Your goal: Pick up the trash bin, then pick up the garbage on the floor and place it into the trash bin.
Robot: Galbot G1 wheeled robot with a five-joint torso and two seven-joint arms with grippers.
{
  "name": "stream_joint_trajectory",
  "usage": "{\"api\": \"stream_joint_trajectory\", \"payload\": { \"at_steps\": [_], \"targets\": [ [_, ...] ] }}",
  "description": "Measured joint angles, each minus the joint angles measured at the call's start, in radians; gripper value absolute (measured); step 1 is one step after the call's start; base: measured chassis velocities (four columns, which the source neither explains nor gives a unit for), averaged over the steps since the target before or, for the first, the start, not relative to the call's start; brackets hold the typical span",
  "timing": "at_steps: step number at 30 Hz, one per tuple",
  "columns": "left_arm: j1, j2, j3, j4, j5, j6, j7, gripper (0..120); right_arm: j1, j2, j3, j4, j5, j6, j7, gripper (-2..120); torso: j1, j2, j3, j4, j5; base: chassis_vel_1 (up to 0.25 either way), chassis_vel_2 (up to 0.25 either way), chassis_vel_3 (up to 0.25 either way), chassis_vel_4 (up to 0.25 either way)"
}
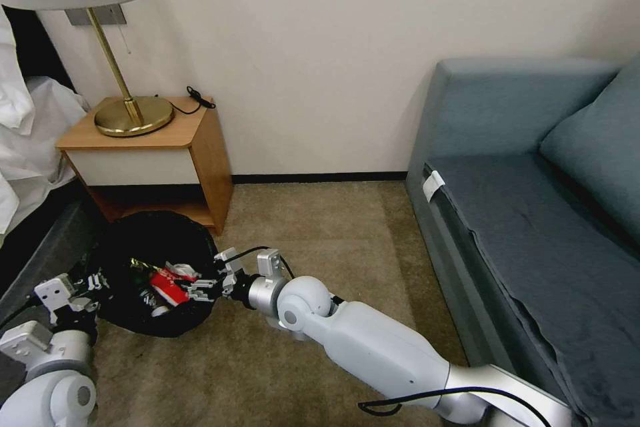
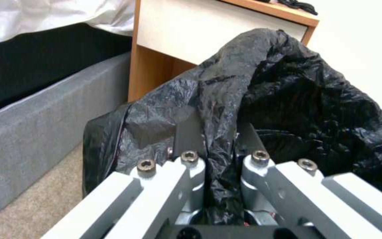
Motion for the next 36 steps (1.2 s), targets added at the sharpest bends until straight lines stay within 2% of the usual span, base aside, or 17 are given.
{"api": "stream_joint_trajectory", "payload": {
  "at_steps": [2,4,15,27,28,30,31,33,34,36],
  "targets": [
    [-0.002,0.005,0.000,0.002,-0.002,0.000,0.000,5,0.005,0.002,0.021,0.004,-0.006,0.005,0.001,98,0.000,0.000,0.000,0.0000,0.0000,0.000,0.000,0.000,0.000],
    [-0.003,0.007,-0.001,0.004,-0.004,0.000,0.000,5,0.010,0.002,0.034,0.004,-0.007,0.005,0.002,99,0.000,0.000,0.000,-0.0001,0.0000,0.000,0.000,0.000,0.000],
    [-0.007,0.017,-0.006,0.010,-0.014,0.000,-0.003,5,0.030,-0.004,0.171,0.016,-0.015,0.007,0.006,100,0.000,0.000,0.000,0.0000,0.0001,0.000,0.000,0.000,0.000],
    [-0.007,0.030,-0.006,0.015,-0.043,-0.004,-0.024,5,-0.042,-0.063,0.360,-0.002,-0.076,0.022,0.010,100,0.000,0.000,0.000,-0.0001,0.0002,0.000,0.000,0.000,0.000],
    [-0.009,0.033,-0.003,0.014,-0.084,-0.004,-0.038,5,-0.057,-0.067,0.387,-0.013,-0.094,0.027,0.010,100,0.000,0.000,0.000,-0.0001,0.0002,0.000,0.000,0.000,0.000],
    [-0.016,0.038,0.003,-0.001,-0.221,0.018,-0.097,5,-0.083,-0.070,0.431,-0.029,-0.121,0.036,0.010,100,0.000,0.000,0.000,-0.0001,0.0003,0.000,0.000,0.000,0.000],
    [-0.016,0.038,0.003,-0.001,-0.221,0.018,-0.097,5,-0.083,-0.070,0.431,-0.029,-0.121,0.036,0.010,100,0.000,0.000,0.000,-0.0001,0.0003,0.000,0.000,0.000,0.000],
    [-0.027,0.040,0.001,-0.006,-0.304,0.039,-0.153,5,-0.103,-0.069,0.464,-0.038,-0.138,0.042,0.011,100,0.000,0.000,0.000,-0.0004,0.0002,0.000,0.000,0.000,0.000],
    [-0.027,0.040,0.001,-0.006,-0.304,0.039,-0.153,5,-0.103,-0.069,0.464,-0.038,-0.138,0.042,0.011,100,0.000,0.000,0.000,-0.0004,0.0002,0.000,0.000,0.000,0.000],
    [-0.030,0.045,-0.011,-0.006,-0.382,0.060,-0.213,5,-0.132,-0.062,0.500,-0.049,-0.164,0.050,0.011,100,0.000,0.000,0.000,-0.0001,0.0003,0.000,0.000,0.000,0.000]
  ]
}}
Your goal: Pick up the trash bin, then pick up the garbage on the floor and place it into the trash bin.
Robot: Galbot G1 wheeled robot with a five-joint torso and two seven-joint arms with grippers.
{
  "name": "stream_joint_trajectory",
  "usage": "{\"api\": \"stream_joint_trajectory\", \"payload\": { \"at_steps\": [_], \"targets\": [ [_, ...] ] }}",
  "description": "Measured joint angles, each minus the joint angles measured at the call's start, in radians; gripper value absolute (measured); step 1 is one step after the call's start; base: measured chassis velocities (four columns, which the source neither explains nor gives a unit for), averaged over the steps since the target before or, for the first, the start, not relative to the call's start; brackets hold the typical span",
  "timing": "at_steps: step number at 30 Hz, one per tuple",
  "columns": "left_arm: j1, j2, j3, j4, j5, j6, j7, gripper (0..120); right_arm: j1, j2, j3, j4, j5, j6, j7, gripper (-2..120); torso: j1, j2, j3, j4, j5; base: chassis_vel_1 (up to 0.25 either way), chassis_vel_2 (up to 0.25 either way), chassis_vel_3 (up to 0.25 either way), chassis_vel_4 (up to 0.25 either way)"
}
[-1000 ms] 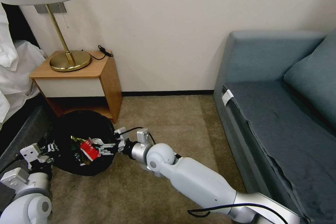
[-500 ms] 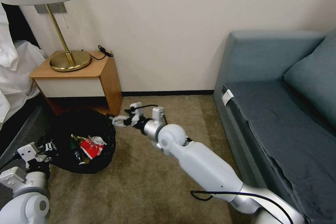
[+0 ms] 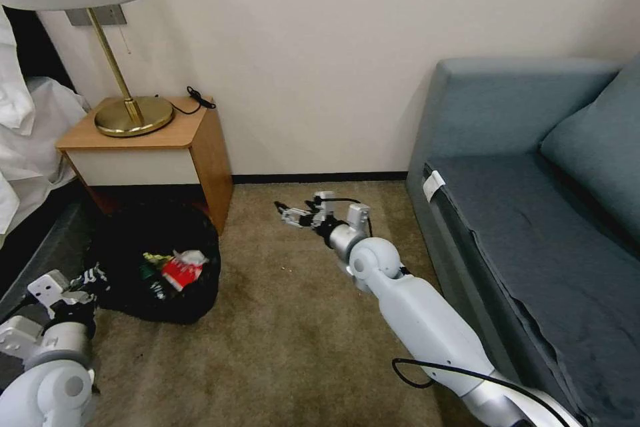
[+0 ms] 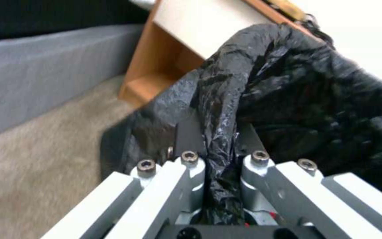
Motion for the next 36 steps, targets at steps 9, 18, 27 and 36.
{"api": "stream_joint_trajectory", "payload": {
  "at_steps": [9,18,27,36],
  "targets": [
    [0.011,-0.010,-0.023,0.035,-0.086,0.036,-0.073,5,-0.083,0.012,0.070,-0.023,-0.093,0.043,-0.017,100,0.000,0.000,0.000,0.0000,-0.0001,0.000,0.000,0.000,0.000],
    [0.011,-0.020,-0.003,0.151,-0.077,0.047,-0.073,5,-0.175,-0.001,0.097,0.011,-0.126,0.046,-0.060,100,0.000,0.000,0.000,0.0000,-0.0003,0.000,0.000,0.000,0.000],
    [0.019,-0.016,0.008,0.192,-0.052,0.037,-0.062,5,-0.199,0.006,0.122,0.015,-0.147,0.050,-0.063,100,0.000,0.000,0.000,0.0000,-0.0003,0.000,0.000,0.000,0.000],
    [0.021,-0.020,0.009,0.199,0.121,-0.001,-0.055,30,-0.215,0.007,0.142,0.023,-0.156,0.053,-0.064,100,0.000,0.000,0.000,0.0000,-0.0002,0.000,0.000,0.000,0.000]
  ]
}}
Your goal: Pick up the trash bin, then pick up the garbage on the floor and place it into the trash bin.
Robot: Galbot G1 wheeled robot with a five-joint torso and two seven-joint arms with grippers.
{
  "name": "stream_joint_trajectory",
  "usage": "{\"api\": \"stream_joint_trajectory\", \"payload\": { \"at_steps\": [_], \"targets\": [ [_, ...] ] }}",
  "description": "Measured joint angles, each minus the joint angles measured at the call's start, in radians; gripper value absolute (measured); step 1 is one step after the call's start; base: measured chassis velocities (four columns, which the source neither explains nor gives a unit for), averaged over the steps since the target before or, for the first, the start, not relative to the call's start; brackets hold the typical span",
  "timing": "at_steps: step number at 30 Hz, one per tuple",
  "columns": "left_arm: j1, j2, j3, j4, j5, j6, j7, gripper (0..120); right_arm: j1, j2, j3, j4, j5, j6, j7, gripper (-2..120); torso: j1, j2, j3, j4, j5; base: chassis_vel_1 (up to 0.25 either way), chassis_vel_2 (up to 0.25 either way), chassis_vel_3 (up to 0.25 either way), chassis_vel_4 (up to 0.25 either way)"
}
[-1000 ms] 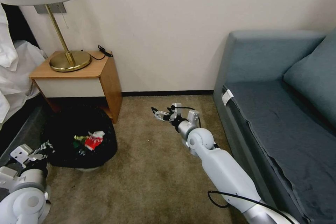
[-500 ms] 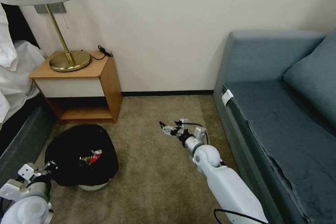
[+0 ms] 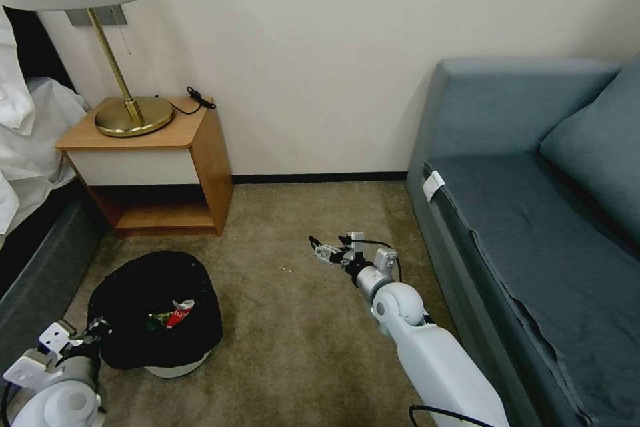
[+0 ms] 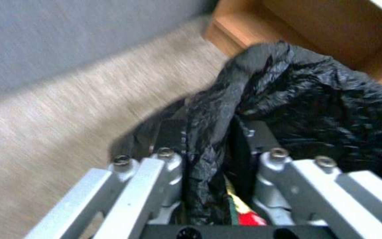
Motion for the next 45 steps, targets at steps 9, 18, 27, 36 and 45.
{"api": "stream_joint_trajectory", "payload": {
  "at_steps": [9,18,27,36,45],
  "targets": [
    [0.050,-0.004,-0.041,-0.052,0.327,-0.085,0.066,68,-0.010,0.006,0.022,0.010,-0.002,0.007,-0.007,100,0.000,0.000,0.000,0.0001,0.0000,0.000,0.000,0.000,0.000],
    [0.077,0.013,-0.056,-0.067,0.459,-0.210,0.144,98,-0.028,0.027,0.046,0.019,-0.023,0.016,-0.017,100,0.000,0.000,0.000,0.0002,0.0001,0.000,0.000,0.000,0.000],
    [0.102,0.034,-0.021,-0.111,0.493,-0.241,0.200,100,-0.054,0.053,0.097,0.025,-0.042,0.031,-0.034,100,0.000,0.000,0.000,0.0001,0.0000,0.000,0.000,0.000,0.000],
    [0.123,0.041,0.057,-0.158,0.527,-0.264,0.254,100,-0.077,0.084,0.147,0.029,-0.060,0.038,-0.044,100,0.000,0.000,0.000,0.0001,0.0000,0.000,0.000,0.000,0.000],
    [0.105,0.078,0.154,-0.162,0.508,-0.290,0.304,100,-0.094,0.142,0.183,0.016,-0.091,0.050,-0.049,100,0.000,0.000,0.000,0.0001,-0.0001,0.000,0.000,0.000,0.000]
  ]
}}
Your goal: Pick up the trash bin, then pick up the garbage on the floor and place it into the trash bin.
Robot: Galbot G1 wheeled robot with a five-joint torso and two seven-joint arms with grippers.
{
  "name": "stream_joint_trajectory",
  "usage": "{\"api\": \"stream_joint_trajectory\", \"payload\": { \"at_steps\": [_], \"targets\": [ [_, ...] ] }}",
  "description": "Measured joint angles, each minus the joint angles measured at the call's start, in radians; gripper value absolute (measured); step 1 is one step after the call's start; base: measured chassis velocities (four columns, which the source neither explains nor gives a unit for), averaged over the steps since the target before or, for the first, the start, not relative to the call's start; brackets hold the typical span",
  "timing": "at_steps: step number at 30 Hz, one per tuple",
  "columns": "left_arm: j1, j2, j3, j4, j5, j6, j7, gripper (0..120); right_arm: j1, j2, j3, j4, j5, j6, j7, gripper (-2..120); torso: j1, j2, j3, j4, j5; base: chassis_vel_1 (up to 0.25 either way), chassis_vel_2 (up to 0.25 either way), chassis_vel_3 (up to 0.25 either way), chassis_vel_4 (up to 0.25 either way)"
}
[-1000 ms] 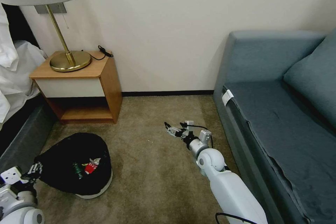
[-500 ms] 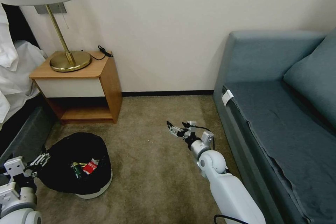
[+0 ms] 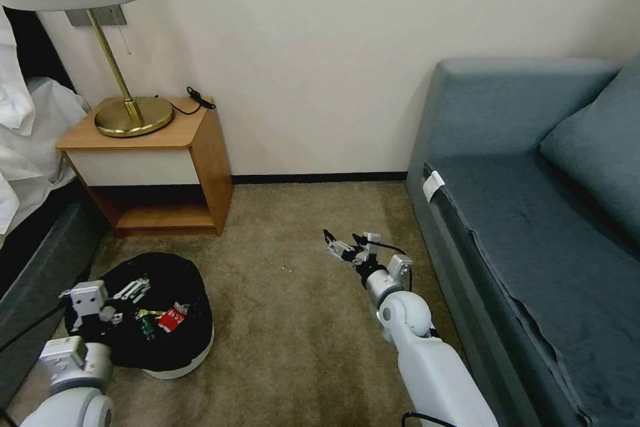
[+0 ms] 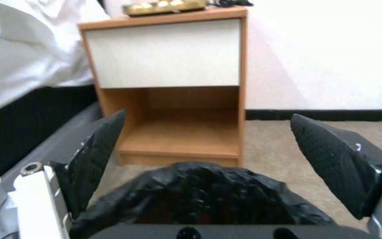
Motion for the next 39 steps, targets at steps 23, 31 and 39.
{"api": "stream_joint_trajectory", "payload": {
  "at_steps": [23,31,39],
  "targets": [
    [-0.061,0.045,0.170,0.014,-0.032,0.056,-0.001,100,-0.007,0.100,0.058,-0.063,-0.124,0.115,0.036,100,0.000,0.000,0.000,0.0000,0.0000,0.000,0.000,0.000,0.000],
    [-0.062,0.048,0.174,0.015,-0.030,0.059,-0.001,100,-0.007,0.099,0.060,-0.068,-0.135,0.128,0.036,100,0.000,0.000,0.000,0.0000,0.0000,0.000,0.000,0.000,0.000],
    [-0.062,0.048,0.173,0.015,-0.030,0.059,-0.002,100,-0.007,0.099,0.060,-0.068,-0.135,0.128,0.035,100,0.000,0.000,0.000,0.0000,0.0000,0.000,0.000,0.000,0.000]
  ]
}}
